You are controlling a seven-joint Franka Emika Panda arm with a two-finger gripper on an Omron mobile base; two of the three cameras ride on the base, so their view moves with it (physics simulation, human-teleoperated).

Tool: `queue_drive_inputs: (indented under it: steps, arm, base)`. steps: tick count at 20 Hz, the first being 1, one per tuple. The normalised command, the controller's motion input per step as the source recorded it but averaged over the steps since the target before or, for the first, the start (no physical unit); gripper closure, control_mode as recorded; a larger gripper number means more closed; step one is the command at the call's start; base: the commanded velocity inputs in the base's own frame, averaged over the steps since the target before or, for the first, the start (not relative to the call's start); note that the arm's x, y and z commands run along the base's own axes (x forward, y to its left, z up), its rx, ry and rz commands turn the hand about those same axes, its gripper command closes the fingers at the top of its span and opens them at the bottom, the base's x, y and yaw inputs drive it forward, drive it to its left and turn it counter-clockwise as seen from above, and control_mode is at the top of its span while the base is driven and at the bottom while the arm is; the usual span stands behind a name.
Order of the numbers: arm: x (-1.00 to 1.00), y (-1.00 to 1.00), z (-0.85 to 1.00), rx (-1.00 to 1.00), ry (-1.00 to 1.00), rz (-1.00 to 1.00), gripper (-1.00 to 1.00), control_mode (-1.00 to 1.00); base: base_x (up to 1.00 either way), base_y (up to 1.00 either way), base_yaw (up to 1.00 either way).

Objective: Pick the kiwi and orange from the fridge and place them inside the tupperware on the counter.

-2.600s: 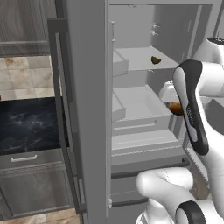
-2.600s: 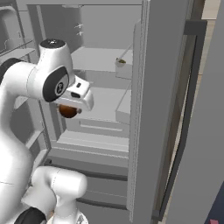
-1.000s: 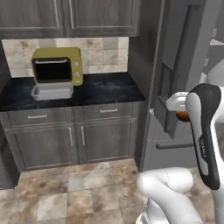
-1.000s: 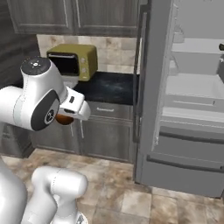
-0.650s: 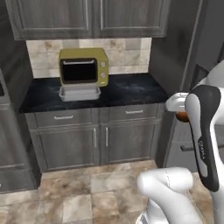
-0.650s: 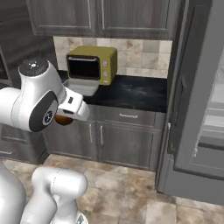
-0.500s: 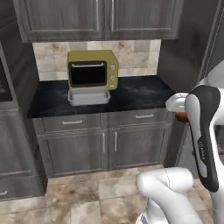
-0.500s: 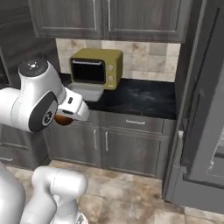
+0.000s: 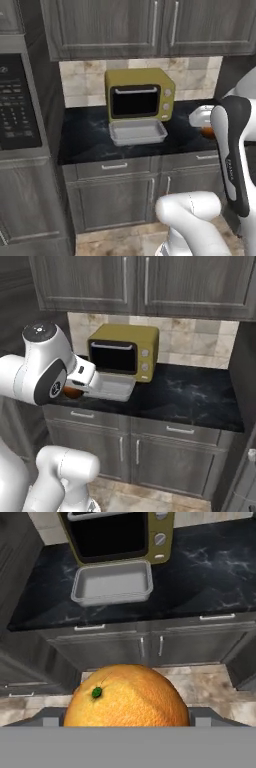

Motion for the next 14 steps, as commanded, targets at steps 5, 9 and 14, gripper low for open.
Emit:
queue_drive_inputs:
  steps: [5,9,14]
  arm:
    - [0.0,0.0,0.0,0.0,0.0,0.0,1.0,1.0]
    - [0.0,0.0,0.0,0.0,0.0,0.0,1.0,1.0]
    - [0.0,0.0,0.0,0.0,0.0,0.0,1.0,1.0]
  base:
    - [0.76,0.51,0.0]
    - [0.57,0.25,0.0]
    - [0.44,0.03,0.0]
